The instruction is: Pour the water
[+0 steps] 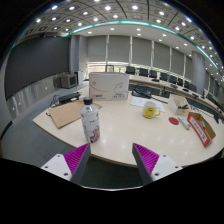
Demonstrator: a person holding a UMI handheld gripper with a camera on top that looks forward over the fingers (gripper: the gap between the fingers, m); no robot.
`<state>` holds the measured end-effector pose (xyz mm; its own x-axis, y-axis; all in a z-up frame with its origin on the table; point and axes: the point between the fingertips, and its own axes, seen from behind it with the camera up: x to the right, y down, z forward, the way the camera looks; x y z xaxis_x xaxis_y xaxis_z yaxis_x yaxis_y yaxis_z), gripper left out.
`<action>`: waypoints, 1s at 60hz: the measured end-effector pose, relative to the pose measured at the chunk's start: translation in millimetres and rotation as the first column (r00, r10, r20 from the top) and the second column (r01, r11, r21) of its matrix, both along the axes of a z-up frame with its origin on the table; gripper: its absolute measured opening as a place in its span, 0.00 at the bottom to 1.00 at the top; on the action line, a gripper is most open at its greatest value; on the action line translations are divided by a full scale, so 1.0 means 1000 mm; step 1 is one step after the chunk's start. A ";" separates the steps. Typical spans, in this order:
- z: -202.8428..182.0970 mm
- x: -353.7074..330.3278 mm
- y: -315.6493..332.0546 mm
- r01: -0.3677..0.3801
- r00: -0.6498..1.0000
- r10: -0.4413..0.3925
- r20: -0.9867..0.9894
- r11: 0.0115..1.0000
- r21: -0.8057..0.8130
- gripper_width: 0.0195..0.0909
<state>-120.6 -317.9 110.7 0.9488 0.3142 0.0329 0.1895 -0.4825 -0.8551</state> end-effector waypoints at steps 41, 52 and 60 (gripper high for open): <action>-0.056 -0.129 0.146 0.104 0.993 -0.091 -0.080 0.979 0.173 0.42; -0.047 -0.138 0.148 0.082 0.994 -0.071 -0.081 0.986 0.144 0.29; -0.011 -0.144 0.161 0.060 0.994 -0.043 -0.100 0.982 0.182 0.29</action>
<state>-264.7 -156.9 99.7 0.9652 0.2616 -0.0052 0.0822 -0.3222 -0.9431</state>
